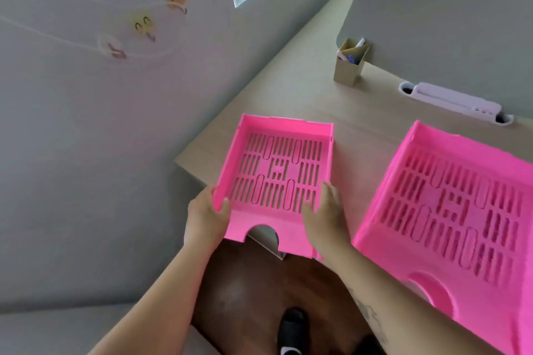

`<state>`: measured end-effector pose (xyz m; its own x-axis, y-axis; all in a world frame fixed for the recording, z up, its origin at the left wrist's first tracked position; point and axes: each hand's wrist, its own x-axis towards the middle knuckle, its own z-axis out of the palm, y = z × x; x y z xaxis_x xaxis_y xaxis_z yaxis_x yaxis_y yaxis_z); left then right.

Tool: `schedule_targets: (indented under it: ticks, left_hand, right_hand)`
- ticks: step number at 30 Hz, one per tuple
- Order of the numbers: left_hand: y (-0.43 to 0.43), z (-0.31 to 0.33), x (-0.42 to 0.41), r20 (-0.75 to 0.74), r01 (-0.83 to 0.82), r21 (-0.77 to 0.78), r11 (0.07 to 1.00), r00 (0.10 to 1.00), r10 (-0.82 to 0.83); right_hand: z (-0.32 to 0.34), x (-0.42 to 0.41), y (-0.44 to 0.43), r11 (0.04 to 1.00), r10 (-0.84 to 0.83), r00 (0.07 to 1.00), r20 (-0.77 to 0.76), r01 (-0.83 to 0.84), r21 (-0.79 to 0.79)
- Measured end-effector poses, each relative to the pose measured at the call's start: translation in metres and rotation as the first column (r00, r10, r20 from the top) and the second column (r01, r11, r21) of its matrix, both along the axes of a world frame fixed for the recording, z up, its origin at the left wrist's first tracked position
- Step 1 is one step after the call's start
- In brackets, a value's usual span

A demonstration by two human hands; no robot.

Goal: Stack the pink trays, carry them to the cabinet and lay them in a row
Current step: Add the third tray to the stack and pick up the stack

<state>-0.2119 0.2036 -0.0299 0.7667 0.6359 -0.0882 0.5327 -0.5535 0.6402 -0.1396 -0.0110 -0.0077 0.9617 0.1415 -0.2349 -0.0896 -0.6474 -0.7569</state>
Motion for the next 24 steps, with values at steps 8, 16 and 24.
schedule_targets:
  ticks: [8,16,24]
  left_hand:
    - [0.030,0.003,0.010,-0.126,-0.062,-0.041,0.997,0.990,0.056]
    - [-0.002,0.085,0.074,0.110,0.101,0.080,0.992,0.988,-0.110]
    - [-0.130,0.095,0.116,0.291,0.389,-0.009,0.921,0.882,-0.370]
  right_hand:
    - [-0.012,0.017,-0.004,0.984,-0.170,0.968,-0.184,0.176,0.015]
    - [0.065,0.052,-0.043,0.918,-0.345,0.939,0.016,0.333,0.214]
    - [0.097,0.023,-0.177,0.795,-0.588,0.796,0.146,0.534,0.289]
